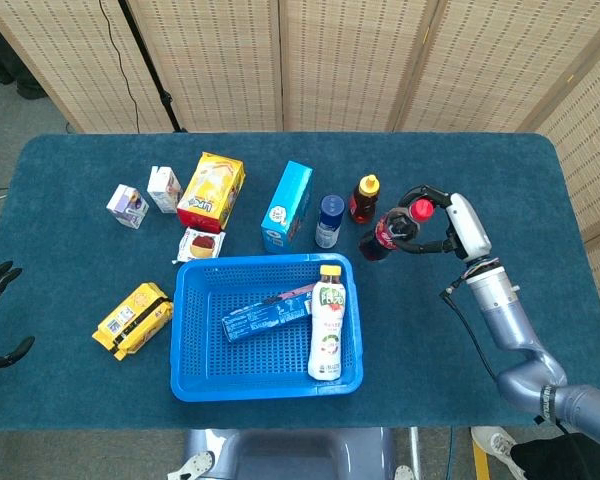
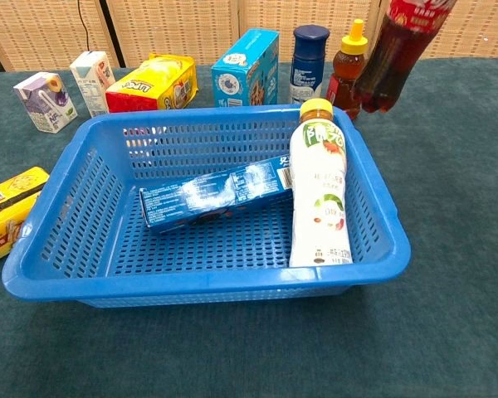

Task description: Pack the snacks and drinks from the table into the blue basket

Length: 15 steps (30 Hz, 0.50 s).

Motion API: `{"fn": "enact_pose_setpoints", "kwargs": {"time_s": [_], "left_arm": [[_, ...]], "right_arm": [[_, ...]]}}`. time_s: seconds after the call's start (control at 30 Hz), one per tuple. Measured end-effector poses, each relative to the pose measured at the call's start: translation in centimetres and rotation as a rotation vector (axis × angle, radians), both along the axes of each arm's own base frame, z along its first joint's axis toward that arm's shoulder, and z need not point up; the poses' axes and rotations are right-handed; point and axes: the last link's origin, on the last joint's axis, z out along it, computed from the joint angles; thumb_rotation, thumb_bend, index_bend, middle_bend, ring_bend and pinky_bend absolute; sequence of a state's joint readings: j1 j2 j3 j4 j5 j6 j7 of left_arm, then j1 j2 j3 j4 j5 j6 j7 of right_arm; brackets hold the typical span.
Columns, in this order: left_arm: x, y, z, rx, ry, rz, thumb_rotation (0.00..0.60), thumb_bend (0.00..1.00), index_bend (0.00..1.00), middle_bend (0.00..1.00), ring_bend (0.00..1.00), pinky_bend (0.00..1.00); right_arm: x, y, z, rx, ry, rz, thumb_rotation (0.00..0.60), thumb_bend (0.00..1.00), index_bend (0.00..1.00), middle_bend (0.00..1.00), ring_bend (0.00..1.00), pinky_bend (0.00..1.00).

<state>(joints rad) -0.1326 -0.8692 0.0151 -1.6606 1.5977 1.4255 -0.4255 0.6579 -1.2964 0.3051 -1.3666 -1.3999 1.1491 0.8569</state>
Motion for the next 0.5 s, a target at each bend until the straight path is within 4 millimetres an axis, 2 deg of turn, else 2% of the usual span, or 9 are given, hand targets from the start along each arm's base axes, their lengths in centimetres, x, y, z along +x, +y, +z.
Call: {"fn": "enact_pose_setpoints", "kwargs": {"time_s": [0.13,0.23,0.37,0.5], "left_arm": [[0.1,-0.4,0.0,-0.014,0.002,-0.026,0.6,0.28,0.0,0.0,0.0,0.0],[0.0,-0.6,-0.1,-0.019,0.002,-0.029,0.6,0.28,0.0,0.0,0.0,0.0],[0.0,-0.6,-0.2,-0.022,0.009,-0.026,0.6,0.28,0.0,0.0,0.0,0.0],[0.0,-0.5,-0.4,-0.027,0.013,-0.023,0.6,0.28,0.0,0.0,0.0,0.0]], "right_arm": [[2.0,2.1,2.5,-0.012,-0.054,0.069,0.6,0.65,0.59,0.63,0.59,0.52],[4.0,3.9,3.4,0.02,-0.086,0.119,0.6,0.65,0.59,0.63,0.59,0.52],[7.0,6.3,3.5,0.113,-0.109,0.192,0.6,0.65,0.59,0.63,0.59,0.52],[9.9,8.2,2.4,0.231,-0.118,0.247,0.6,0.65,0.59,0.63,0.59,0.52]]}}
